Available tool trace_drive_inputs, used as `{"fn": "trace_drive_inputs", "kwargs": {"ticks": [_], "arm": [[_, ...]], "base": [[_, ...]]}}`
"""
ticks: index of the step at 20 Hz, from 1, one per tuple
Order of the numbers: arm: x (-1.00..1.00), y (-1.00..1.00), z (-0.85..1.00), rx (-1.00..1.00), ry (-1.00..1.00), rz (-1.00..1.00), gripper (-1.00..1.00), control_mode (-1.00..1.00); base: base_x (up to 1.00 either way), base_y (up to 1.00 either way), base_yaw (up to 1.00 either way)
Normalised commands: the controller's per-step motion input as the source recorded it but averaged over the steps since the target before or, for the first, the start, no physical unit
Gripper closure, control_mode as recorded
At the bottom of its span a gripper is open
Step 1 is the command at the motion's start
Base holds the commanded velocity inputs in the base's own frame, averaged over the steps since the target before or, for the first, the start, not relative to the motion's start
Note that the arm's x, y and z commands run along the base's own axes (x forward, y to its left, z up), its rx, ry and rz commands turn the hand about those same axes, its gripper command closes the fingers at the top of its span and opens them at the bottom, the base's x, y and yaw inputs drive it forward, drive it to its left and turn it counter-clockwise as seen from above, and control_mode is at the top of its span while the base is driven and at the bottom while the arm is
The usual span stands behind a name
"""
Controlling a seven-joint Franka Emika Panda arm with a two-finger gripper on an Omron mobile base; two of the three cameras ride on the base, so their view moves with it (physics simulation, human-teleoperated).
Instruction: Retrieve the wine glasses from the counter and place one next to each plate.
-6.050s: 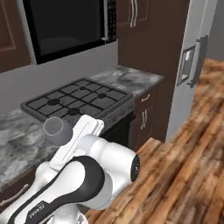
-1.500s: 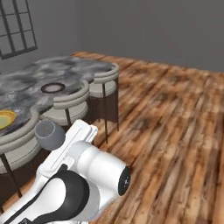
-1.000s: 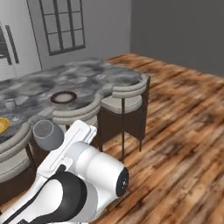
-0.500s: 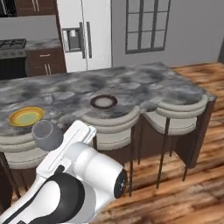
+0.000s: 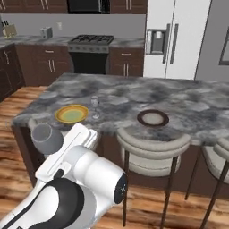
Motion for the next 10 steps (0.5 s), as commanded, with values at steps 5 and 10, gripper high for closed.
{"fn": "trace_drive_inputs", "kwargs": {"ticks": [5, 10], "arm": [[0.00, 0.00, 0.00, 0.00, 0.00, 0.00, 1.00, 1.00], [0.00, 0.00, 0.00, 0.00, 0.00, 0.00, 1.00, 1.00]], "base": [[0.67, -0.76, 0.34], [-0.22, -1.00, 0.07]]}}
